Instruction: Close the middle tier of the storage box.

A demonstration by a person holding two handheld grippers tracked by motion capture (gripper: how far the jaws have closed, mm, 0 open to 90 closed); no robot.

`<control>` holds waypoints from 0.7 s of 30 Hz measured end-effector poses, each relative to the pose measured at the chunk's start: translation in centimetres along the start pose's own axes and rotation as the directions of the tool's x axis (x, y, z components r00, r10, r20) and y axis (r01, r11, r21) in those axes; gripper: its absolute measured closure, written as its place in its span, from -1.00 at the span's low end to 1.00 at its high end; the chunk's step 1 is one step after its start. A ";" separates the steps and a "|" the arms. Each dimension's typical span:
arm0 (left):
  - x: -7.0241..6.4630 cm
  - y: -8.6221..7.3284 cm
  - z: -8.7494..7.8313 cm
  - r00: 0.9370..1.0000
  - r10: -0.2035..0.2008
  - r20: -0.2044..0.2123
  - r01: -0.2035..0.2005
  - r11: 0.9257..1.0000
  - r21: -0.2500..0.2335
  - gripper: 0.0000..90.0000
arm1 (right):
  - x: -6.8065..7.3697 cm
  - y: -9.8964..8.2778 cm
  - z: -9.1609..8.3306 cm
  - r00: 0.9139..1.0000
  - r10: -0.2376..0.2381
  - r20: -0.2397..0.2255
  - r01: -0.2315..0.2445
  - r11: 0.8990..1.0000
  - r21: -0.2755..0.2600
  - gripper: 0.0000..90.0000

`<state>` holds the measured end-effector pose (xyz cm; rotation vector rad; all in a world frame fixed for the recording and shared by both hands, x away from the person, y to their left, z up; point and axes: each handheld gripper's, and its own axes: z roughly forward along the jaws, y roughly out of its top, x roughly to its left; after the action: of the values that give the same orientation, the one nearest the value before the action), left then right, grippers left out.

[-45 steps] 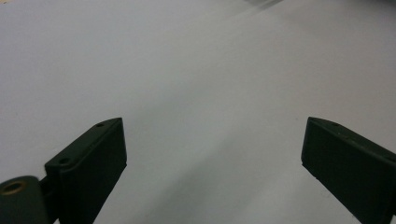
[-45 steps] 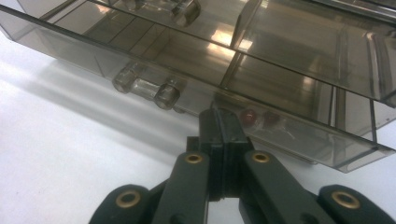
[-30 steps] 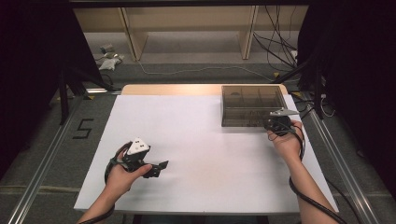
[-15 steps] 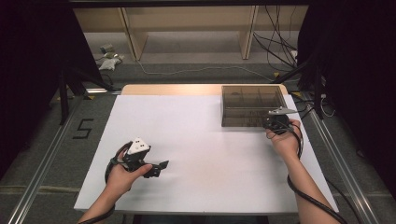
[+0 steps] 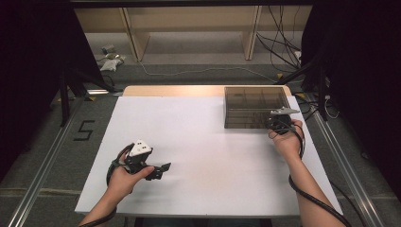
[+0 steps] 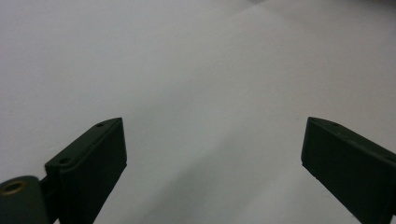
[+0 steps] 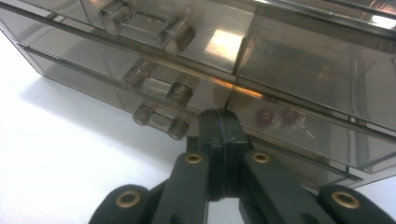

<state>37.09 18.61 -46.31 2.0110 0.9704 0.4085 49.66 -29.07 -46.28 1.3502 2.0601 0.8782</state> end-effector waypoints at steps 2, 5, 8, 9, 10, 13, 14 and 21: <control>0.0 0.0 0.0 1.000 0.001 -0.001 -0.001 1.000 0.000 -0.85 | 0.0 0.0 0.0 1.000 0.000 -0.004 0.000 1.000 -0.001 1.00; 0.0 0.0 0.0 1.000 0.000 -0.001 0.000 1.000 -0.001 -0.85 | -0.1 0.0 0.0 1.000 0.000 -0.003 0.000 1.000 -0.001 1.00; 0.0 0.0 0.0 1.000 0.000 -0.001 0.000 1.000 0.000 -0.85 | -0.2 0.0 0.0 1.000 0.000 0.000 0.000 1.000 -0.003 1.00; 0.0 0.0 0.0 1.000 0.000 -0.001 0.000 1.000 0.000 -0.85 | -0.2 0.0 0.0 1.000 0.001 0.000 -0.001 1.000 -0.003 0.99; 0.0 0.0 0.0 1.000 0.000 -0.001 0.000 1.000 0.000 -0.85 | -0.2 -0.1 -0.1 1.000 0.002 0.000 -0.002 1.000 -0.004 0.97; 0.0 0.0 0.0 1.000 0.000 -0.001 0.000 1.000 0.000 -0.85 | -0.4 -0.2 -0.2 1.000 0.000 -0.008 0.000 1.000 0.007 0.87; 0.0 0.0 0.0 1.000 -0.002 -0.001 0.002 1.000 0.001 -0.85 | -0.4 -0.3 -0.3 1.000 0.000 -0.010 0.000 1.000 0.008 0.85; -0.1 0.0 -0.1 1.000 0.000 -0.003 0.000 1.000 0.000 -0.85 | -0.7 -0.7 -1.3 1.000 0.014 -0.025 -0.014 1.000 0.010 0.64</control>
<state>37.00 18.61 -46.29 2.0109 0.9728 0.4115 48.55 -30.21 -45.94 1.3667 2.0788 0.8971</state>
